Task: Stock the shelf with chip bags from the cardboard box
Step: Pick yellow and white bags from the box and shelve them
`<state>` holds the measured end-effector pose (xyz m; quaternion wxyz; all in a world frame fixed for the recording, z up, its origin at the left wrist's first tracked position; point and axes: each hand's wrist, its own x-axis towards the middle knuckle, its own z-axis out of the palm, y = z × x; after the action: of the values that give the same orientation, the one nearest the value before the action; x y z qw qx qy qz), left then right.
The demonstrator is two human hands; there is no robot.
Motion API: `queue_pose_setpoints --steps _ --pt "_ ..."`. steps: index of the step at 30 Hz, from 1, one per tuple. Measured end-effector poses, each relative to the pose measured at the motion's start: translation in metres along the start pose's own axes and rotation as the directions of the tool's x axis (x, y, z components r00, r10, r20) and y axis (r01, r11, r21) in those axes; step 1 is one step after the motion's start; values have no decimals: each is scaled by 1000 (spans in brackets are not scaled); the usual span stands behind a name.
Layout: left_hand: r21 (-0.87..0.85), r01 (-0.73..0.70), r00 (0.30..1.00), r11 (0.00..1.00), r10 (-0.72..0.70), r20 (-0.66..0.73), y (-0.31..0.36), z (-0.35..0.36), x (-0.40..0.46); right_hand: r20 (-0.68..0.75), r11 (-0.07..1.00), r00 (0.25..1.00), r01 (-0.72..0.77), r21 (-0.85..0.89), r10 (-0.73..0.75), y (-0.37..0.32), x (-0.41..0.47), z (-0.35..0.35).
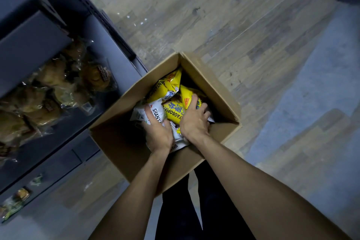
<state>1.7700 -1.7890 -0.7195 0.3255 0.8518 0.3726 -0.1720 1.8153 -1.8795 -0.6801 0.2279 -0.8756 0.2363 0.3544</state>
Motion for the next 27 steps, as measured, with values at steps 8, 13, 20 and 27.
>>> queue_pose_setpoints --steps 8,13,20,27 --pt "2 -80 995 997 80 52 9 -60 -53 5 992 992 125 8 -125 8 -44 -26" --pt "-22 -91 996 996 91 9 17 -99 -84 -29 968 967 251 -21 -252 1 -85 -42" --pt "-122 -209 976 970 199 -90 8 -158 -115 -87 882 880 457 -113 -467 -23 -149 -47" --pt "-59 -204 948 977 182 -260 -60 -233 -168 -108 780 774 610 -137 -624 -31 -245 -13"
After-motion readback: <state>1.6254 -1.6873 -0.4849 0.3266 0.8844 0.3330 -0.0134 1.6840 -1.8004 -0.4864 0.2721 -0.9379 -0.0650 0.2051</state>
